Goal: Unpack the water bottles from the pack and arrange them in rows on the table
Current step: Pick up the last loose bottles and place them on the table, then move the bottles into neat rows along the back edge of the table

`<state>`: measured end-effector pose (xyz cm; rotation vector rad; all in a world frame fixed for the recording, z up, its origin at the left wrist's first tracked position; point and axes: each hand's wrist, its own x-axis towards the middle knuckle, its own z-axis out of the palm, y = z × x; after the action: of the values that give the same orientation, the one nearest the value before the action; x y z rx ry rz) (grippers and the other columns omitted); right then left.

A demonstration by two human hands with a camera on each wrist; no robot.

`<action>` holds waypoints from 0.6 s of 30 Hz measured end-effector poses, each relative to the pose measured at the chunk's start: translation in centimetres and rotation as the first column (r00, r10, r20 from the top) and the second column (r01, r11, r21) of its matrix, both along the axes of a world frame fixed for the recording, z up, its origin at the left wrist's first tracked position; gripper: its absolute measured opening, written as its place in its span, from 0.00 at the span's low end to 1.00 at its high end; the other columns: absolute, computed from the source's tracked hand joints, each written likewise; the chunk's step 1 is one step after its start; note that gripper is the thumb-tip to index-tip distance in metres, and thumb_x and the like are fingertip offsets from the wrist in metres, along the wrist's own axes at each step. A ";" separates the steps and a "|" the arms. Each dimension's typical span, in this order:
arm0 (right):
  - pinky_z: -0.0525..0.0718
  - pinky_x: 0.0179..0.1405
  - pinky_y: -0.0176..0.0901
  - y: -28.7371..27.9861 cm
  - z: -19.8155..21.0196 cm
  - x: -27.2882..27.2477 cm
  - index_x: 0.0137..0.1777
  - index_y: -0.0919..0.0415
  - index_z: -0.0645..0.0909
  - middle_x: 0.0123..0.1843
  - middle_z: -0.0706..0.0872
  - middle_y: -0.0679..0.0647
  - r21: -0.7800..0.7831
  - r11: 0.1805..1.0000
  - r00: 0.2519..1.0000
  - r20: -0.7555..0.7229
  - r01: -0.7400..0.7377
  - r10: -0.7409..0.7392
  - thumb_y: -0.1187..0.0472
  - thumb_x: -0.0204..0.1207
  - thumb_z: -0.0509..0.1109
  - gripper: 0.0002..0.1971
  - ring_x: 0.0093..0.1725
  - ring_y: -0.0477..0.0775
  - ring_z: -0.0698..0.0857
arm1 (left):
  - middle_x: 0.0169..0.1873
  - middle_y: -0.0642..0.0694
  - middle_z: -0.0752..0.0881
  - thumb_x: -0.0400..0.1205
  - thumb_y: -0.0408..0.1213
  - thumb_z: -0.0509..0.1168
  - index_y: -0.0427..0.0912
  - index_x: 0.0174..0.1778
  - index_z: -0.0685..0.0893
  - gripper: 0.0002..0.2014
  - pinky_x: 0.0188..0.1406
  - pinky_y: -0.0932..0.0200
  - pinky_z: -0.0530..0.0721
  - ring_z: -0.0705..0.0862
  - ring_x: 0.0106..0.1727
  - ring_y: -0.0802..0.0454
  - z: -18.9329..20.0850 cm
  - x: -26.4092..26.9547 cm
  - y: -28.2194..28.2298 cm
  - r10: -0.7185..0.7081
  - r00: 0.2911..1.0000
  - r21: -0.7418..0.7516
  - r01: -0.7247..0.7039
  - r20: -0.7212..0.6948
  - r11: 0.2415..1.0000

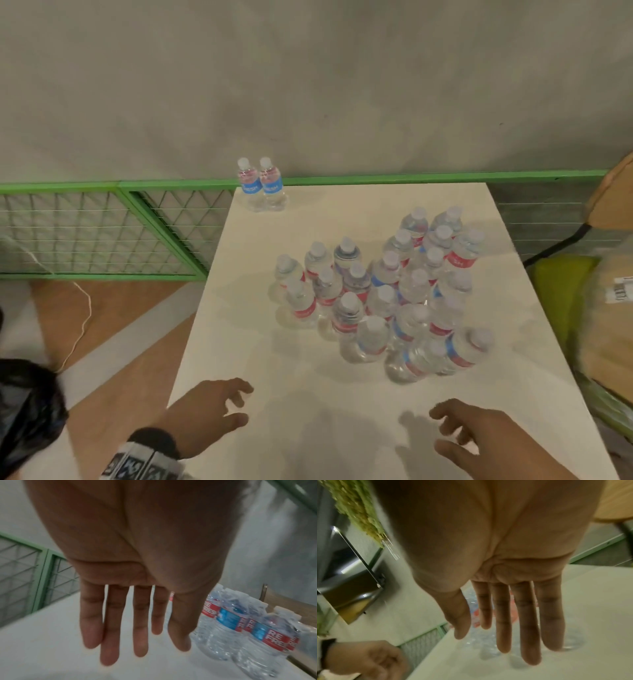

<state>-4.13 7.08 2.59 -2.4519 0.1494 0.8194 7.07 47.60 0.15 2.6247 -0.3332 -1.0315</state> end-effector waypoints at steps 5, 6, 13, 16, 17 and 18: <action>0.81 0.54 0.28 10.3 1.7 5.7 0.51 0.27 0.76 0.50 0.83 0.27 0.157 0.988 0.977 0.210 0.011 -0.045 0.41 0.73 0.71 0.10 0.53 0.31 0.81 | 0.58 0.67 0.81 0.83 0.53 0.64 0.66 0.65 0.76 0.15 0.46 0.80 0.72 0.80 0.54 0.69 2.6 6.9 2.5 -0.101 0.957 0.002 0.104 0.271 0.995; 0.80 0.55 0.28 12.1 2.0 7.4 0.54 0.30 0.76 0.51 0.82 0.28 0.157 0.988 0.959 0.280 0.006 -0.051 0.43 0.74 0.71 0.10 0.53 0.31 0.81 | 0.59 0.65 0.81 0.83 0.50 0.65 0.63 0.65 0.78 0.15 0.50 0.77 0.74 0.80 0.54 0.68 2.5 8.4 2.4 -0.075 0.947 -0.069 0.102 0.312 0.992; 0.80 0.60 0.42 18.1 1.5 19.1 0.69 0.50 0.76 0.66 0.76 0.46 0.033 0.998 0.836 0.545 0.049 -0.059 0.57 0.76 0.71 0.21 0.61 0.49 0.81 | 0.65 0.54 0.76 0.80 0.39 0.70 0.53 0.70 0.78 0.22 0.58 0.60 0.82 0.81 0.58 0.56 1.2 16.6 -3.7 0.157 0.881 -0.494 0.097 0.447 0.864; 0.81 0.60 0.46 19.2 0.4 20.2 0.73 0.51 0.72 0.68 0.74 0.49 -0.023 0.999 0.870 0.493 0.030 -0.015 0.62 0.75 0.69 0.25 0.62 0.53 0.80 | 0.71 0.51 0.74 0.80 0.38 0.69 0.52 0.75 0.73 0.25 0.67 0.56 0.78 0.79 0.66 0.52 -0.1 17.7 -6.3 0.146 0.911 -0.514 0.081 0.386 0.854; 0.80 0.59 0.45 19.5 0.0 20.1 0.74 0.51 0.71 0.68 0.75 0.50 -0.057 0.998 0.878 0.478 0.019 0.011 0.63 0.75 0.68 0.26 0.62 0.54 0.79 | 0.72 0.50 0.74 0.81 0.38 0.68 0.52 0.75 0.72 0.25 0.69 0.55 0.77 0.78 0.67 0.51 -0.6 17.8 -6.8 0.115 0.921 -0.497 0.093 0.371 0.863; 0.79 0.59 0.43 19.6 -0.4 19.9 0.73 0.52 0.71 0.67 0.75 0.50 -0.089 0.996 0.878 0.477 0.008 0.036 0.64 0.75 0.67 0.26 0.63 0.54 0.78 | 0.71 0.50 0.75 0.82 0.38 0.66 0.52 0.74 0.72 0.24 0.68 0.53 0.77 0.79 0.67 0.50 -1.0 17.8 -7.1 0.075 0.928 -0.474 0.116 0.365 0.873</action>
<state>15.82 26.68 2.21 -2.6602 -0.0176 0.1912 24.86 40.51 -0.89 2.3240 -0.6197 -0.3637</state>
